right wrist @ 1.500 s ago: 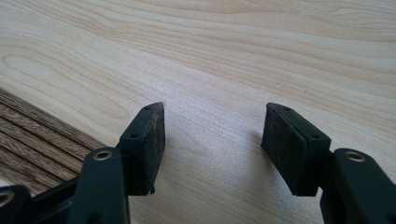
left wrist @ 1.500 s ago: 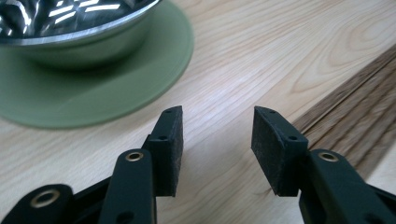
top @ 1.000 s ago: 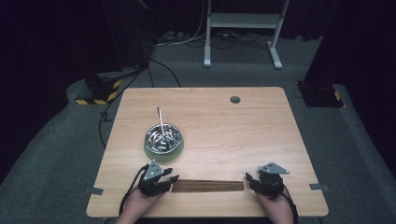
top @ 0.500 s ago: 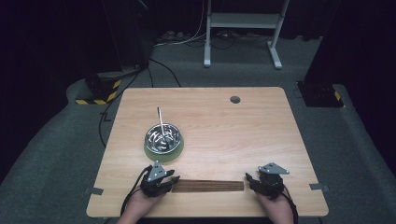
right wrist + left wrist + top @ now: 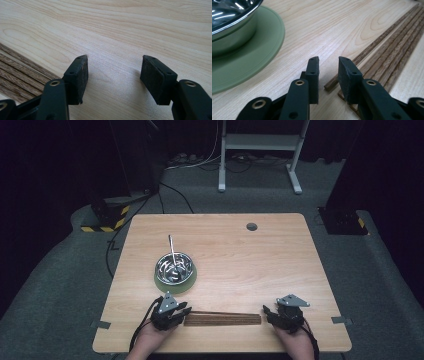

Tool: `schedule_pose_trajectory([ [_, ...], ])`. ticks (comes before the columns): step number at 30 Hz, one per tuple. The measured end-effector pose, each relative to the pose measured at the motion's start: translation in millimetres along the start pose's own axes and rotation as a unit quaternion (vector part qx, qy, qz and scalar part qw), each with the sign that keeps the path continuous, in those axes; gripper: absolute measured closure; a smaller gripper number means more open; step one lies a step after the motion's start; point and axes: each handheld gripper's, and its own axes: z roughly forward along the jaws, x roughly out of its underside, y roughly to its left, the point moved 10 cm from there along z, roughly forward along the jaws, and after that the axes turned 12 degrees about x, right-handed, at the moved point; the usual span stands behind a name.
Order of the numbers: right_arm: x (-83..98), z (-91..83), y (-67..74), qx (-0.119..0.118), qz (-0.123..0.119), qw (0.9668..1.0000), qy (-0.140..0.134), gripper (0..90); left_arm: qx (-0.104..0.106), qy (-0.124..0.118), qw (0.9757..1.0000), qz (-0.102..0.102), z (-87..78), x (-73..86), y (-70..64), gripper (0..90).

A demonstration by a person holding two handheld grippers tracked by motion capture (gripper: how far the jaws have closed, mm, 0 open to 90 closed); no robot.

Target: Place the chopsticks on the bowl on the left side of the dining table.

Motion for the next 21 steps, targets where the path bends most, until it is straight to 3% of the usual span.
schedule_pose_trajectory([
  [4, 0.0, 0.0, 0.0, 0.0, 0.0, 1.0, 0.0, 39.1, -0.007, 0.0, 0.9999, -0.013, -0.5, 0.6, 2.8, 71.1],
  [10, 0.0, 0.0, 0.1, -0.001, 0.0, 1.0, 0.0, 39.1, 0.005, -0.002, 1.0, 0.003, -0.7, 0.8, -1.8, 69.1],
  [16, 0.1, -0.1, 0.2, -0.001, 0.0, 1.0, 0.0, 39.1, -0.003, 0.018, 0.9998, 0.009, 3.0, 3.4, -2.4, 69.1],
  [21, 0.1, -0.1, 0.2, -0.001, 0.0, 1.0, 0.0, 39.0, 0.0, 0.024, 0.9997, 0.011, 3.9, 4.5, -2.2, 76.3],
])
